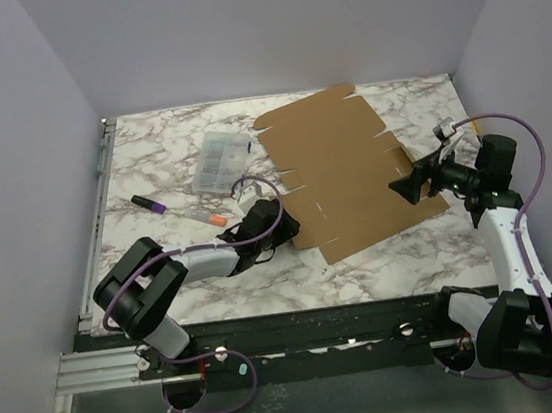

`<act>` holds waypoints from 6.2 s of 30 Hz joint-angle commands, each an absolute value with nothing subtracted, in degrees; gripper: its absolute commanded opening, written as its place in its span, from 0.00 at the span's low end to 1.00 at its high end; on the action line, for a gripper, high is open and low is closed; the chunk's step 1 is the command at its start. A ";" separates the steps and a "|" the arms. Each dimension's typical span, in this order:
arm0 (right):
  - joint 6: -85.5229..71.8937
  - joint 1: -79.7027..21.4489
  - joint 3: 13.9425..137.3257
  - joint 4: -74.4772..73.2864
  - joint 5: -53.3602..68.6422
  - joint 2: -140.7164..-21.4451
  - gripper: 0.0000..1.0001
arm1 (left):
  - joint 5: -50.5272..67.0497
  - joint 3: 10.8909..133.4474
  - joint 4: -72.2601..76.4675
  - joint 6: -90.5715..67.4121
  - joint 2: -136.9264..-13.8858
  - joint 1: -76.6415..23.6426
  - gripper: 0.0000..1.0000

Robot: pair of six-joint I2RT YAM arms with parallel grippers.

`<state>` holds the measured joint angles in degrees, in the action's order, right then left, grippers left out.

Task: Fold the paper box
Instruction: Fold the paper box at the center of the board.

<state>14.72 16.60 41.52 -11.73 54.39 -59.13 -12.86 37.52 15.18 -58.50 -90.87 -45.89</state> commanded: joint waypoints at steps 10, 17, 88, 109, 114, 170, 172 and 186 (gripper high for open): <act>15.49 16.76 42.62 -13.37 56.66 -60.67 1.00 | -12.22 40.96 17.43 -58.29 -92.81 -46.16 0.00; 13.38 16.70 44.42 -13.83 47.66 -65.22 1.00 | -14.92 36.22 12.46 -53.68 -79.13 -46.32 0.00; 30.96 6.39 67.68 -32.81 19.80 -66.98 0.01 | 13.82 42.12 17.66 -46.24 -82.81 -27.01 0.94; 29.39 6.41 73.96 -39.05 24.84 -67.55 0.01 | 5.69 36.08 53.68 -70.46 -101.77 -26.43 0.93; 29.00 6.42 74.35 -39.61 25.39 -67.34 0.01 | 4.32 38.50 55.52 -72.77 -106.50 -26.37 0.89; 23.46 3.12 63.25 -23.66 39.69 -89.22 0.01 | -24.95 9.33 34.93 -49.29 -53.88 -39.86 0.00; 23.63 2.63 62.03 -22.20 40.10 -90.07 0.01 | -24.52 8.37 34.89 -48.67 -53.01 -39.90 0.00; 23.27 2.10 62.23 -23.17 35.42 -95.08 0.04 | -21.73 7.01 29.93 -49.31 -50.01 -39.83 0.32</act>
<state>23.59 2.20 61.28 -23.53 37.91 -93.08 -21.89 6.09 33.21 -50.30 -52.73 -39.57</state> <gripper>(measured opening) 0.036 0.258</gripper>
